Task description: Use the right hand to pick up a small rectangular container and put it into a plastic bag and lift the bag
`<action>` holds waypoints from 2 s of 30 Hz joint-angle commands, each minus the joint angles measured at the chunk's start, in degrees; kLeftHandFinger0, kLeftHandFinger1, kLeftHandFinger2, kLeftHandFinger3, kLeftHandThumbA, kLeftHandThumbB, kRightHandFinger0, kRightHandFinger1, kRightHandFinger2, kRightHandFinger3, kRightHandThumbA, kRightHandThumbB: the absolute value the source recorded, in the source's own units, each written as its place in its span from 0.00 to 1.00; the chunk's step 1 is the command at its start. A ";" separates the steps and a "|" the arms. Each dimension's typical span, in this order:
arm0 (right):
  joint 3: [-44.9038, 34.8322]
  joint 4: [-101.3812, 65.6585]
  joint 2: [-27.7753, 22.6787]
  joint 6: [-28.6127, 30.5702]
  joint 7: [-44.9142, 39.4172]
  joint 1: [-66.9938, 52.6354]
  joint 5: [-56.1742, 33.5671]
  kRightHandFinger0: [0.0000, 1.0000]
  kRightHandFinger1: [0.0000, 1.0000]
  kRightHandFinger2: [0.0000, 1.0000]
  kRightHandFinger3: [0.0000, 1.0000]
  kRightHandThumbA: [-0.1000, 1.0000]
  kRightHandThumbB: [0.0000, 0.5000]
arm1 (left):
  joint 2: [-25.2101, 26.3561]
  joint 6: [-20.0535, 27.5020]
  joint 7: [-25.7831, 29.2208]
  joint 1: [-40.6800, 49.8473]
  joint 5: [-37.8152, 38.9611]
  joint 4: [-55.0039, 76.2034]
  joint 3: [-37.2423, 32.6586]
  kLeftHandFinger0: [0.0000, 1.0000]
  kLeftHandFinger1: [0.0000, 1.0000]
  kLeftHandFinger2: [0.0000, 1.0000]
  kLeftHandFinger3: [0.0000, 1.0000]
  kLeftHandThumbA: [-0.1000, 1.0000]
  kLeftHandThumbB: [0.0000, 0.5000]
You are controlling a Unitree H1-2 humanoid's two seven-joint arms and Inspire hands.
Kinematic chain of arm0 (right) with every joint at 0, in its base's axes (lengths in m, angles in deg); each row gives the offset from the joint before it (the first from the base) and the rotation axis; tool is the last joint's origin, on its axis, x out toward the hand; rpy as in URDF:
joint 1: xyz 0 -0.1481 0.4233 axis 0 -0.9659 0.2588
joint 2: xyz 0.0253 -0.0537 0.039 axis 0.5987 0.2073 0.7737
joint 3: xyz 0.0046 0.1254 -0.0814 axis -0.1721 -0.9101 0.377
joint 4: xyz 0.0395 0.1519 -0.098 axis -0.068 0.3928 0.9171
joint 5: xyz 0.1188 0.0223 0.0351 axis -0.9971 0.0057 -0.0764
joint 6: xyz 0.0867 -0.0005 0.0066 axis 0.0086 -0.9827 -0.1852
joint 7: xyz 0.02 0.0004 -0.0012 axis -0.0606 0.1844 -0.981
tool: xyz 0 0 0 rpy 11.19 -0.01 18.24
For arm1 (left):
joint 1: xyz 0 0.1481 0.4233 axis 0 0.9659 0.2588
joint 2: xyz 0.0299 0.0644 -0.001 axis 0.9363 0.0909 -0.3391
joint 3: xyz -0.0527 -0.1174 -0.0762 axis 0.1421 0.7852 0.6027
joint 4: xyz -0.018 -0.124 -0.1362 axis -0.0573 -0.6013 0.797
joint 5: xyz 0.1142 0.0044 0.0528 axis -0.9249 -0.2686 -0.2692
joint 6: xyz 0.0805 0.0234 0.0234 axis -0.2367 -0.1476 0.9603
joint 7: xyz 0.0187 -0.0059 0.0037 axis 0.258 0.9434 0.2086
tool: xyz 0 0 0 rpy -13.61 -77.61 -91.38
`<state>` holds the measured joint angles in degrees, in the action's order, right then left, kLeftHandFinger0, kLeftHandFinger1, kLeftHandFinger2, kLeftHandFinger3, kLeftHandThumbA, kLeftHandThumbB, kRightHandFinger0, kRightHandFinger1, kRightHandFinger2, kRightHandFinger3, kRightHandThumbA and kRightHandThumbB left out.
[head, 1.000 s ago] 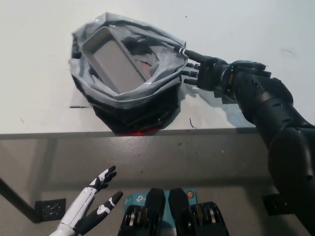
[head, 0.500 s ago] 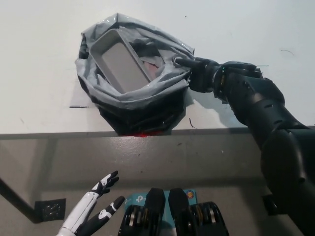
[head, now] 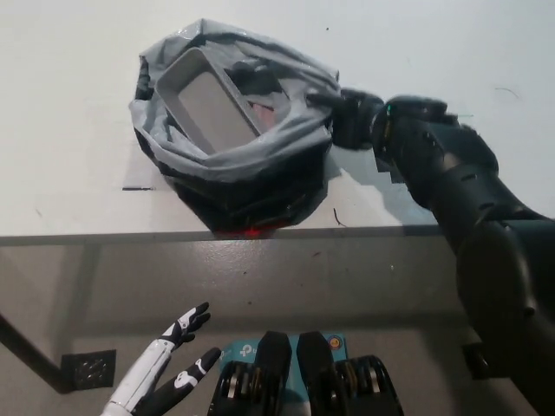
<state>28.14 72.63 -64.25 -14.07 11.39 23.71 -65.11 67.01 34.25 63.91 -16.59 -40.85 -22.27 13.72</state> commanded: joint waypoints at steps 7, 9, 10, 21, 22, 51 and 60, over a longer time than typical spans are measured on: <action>0.48 -9.83 0.75 -3.15 1.10 11.62 -2.77 0.00 0.20 0.76 1.00 0.00 0.21 | 1.45 1.06 -0.81 -0.85 -0.57 1.56 0.19 1.00 1.00 1.00 1.00 0.88 0.28; 0.31 -11.21 0.75 -3.97 0.78 13.13 -3.24 0.00 0.20 0.75 1.00 0.00 0.20 | 1.43 0.68 -1.02 -1.05 -0.43 1.54 0.21 1.00 1.00 1.00 1.00 0.87 0.27; 0.34 -11.70 0.84 -4.07 1.00 13.49 -3.27 0.00 0.20 0.73 1.00 0.00 0.22 | 1.46 0.77 -1.10 -1.10 -0.35 1.39 0.22 1.00 1.00 1.00 1.00 0.87 0.27; 0.19 -11.80 0.78 -5.02 1.00 15.16 -5.40 0.00 0.14 0.62 0.92 0.00 0.23 | 1.64 1.30 -1.76 -0.06 -0.36 0.88 -0.50 1.00 1.00 1.00 1.00 0.88 0.29; -0.01 -11.68 0.77 -5.02 0.92 15.28 -5.69 0.00 0.12 0.61 0.99 0.00 0.23 | 1.69 1.06 -1.78 -0.30 -0.34 0.78 -0.42 1.00 1.00 1.00 1.00 0.89 0.30; 7.55 -40.53 -2.64 -5.02 17.13 21.51 -44.35 0.00 0.28 0.78 0.92 0.00 0.24 | 1.86 0.52 -2.61 -0.71 -1.64 0.51 -1.93 1.00 1.00 0.99 1.00 0.88 0.33; 9.67 -40.62 -1.98 -5.02 18.93 15.73 -46.64 0.00 0.31 0.75 0.97 0.00 0.19 | 2.17 -0.08 -3.14 -0.13 -1.75 1.84 -2.29 1.00 1.00 0.99 1.00 0.88 0.34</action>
<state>34.63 39.39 -63.70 -19.18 23.09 35.29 -96.46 67.86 34.19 62.06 -16.67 -41.95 -22.90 12.10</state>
